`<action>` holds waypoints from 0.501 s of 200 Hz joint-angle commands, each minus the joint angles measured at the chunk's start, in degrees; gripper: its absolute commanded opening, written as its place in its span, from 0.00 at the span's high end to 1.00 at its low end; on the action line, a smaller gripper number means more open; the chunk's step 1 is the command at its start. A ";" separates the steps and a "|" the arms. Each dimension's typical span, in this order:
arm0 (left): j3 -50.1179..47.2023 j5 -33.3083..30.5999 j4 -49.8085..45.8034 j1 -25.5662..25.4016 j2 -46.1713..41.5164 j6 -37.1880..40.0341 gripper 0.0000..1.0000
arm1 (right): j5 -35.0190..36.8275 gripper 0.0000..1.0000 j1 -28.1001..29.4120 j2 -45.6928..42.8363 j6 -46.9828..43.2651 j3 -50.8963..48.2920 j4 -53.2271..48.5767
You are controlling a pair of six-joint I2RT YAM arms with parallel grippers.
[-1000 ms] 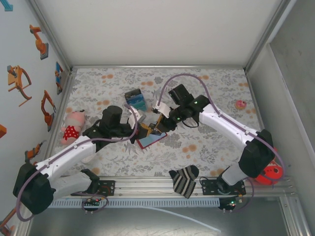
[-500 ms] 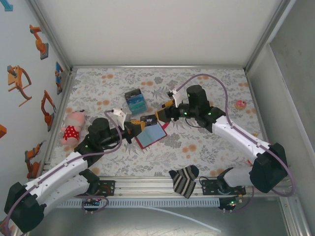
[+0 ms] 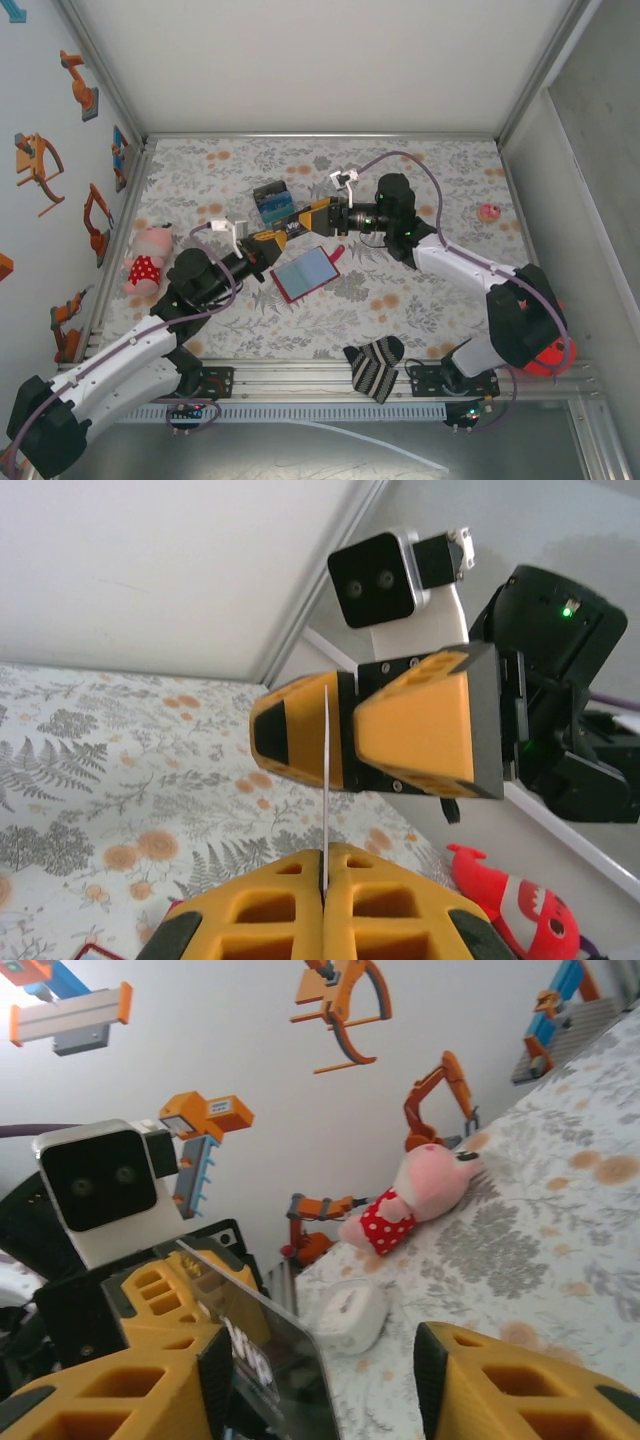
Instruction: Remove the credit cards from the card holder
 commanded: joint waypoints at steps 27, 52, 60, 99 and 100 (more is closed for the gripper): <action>0.45 -1.51 3.87 -0.36 0.86 -1.57 0.98 | -5.24 0.84 0.68 -0.27 1.57 0.78 5.36; 2.09 -2.93 -1.46 -0.27 -0.13 0.42 0.76 | -5.29 1.00 0.68 -1.64 0.06 0.43 4.09; 2.87 -3.32 -4.19 -0.22 -0.80 1.56 0.70 | -5.07 1.00 0.72 -2.31 -1.24 0.56 2.05; 8.64 -5.63 -19.78 -0.21 -4.35 10.94 0.41 | -3.08 1.00 0.68 -6.75 -15.27 2.13 -15.39; 8.82 -5.58 -20.12 -0.24 -4.41 11.15 0.40 | -3.04 1.00 0.68 -6.86 -15.60 2.20 -15.82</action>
